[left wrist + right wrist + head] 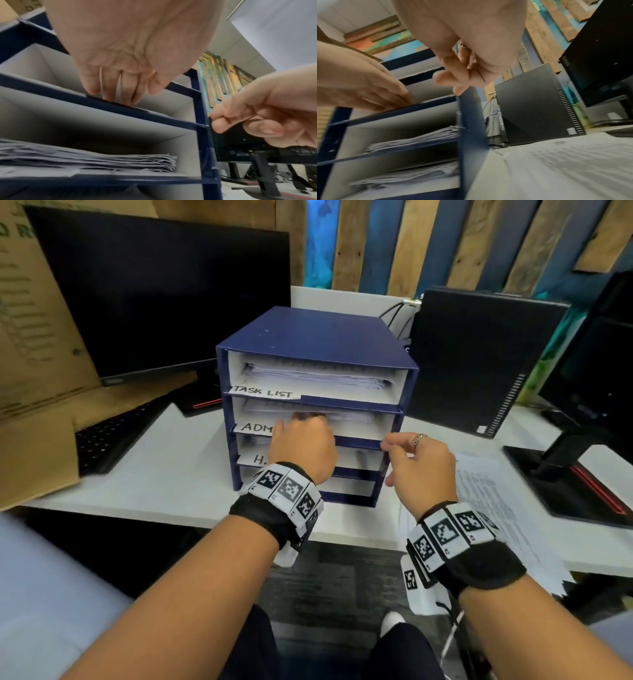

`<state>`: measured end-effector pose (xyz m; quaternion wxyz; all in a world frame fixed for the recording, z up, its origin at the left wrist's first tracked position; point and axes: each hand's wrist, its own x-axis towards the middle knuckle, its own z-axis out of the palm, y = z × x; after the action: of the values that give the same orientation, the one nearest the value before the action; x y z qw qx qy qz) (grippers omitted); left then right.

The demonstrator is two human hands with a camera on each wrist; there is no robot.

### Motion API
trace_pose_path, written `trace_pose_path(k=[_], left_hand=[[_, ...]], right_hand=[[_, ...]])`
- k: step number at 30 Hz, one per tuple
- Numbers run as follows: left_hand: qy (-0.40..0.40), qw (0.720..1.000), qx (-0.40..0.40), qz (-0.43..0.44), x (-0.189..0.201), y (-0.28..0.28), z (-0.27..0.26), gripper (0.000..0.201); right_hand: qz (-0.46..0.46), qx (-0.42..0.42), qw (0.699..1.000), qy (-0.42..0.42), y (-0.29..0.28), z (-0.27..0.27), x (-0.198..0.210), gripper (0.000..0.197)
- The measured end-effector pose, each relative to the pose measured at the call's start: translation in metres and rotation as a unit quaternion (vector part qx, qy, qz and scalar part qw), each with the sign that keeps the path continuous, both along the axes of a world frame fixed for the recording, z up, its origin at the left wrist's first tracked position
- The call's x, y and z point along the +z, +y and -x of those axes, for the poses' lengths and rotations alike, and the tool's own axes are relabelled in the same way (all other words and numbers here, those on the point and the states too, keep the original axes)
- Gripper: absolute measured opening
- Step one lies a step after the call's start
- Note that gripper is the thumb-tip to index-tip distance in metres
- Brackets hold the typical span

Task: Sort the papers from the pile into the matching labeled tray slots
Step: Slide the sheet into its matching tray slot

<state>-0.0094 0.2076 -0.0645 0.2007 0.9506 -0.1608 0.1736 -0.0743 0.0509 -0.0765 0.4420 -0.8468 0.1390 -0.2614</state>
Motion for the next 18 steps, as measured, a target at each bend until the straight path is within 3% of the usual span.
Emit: trace_pose_path(k=[5, 8, 12, 16, 18], left_hand=[[-0.061, 0.987, -0.03, 0.148, -0.001, -0.032, 0.026, 0.025], [0.022, 0.973, -0.121, 0.196, -0.009, -0.069, 0.046, 0.024], [0.196, 0.954, -0.171, 0.151, -0.042, -0.117, 0.05, 0.028], [0.317, 0.93, -0.183, 0.021, -0.052, -0.153, 0.042, 0.014], [0.361, 0.918, -0.163, -0.01, -0.058, -0.168, 0.033, 0.033]], right_hand=[[0.015, -0.101, 0.992, 0.075, -0.057, 0.011, -0.012, 0.022], [0.103, -0.109, 0.969, 0.196, -0.092, 0.019, -0.027, 0.026], [0.189, -0.026, 0.9, 0.392, -0.12, 0.031, -0.053, 0.049], [0.235, -0.085, 0.876, 0.412, -0.147, 0.043, -0.058, 0.054], [0.242, -0.057, 0.869, 0.428, -0.157, 0.05, -0.054, 0.056]])
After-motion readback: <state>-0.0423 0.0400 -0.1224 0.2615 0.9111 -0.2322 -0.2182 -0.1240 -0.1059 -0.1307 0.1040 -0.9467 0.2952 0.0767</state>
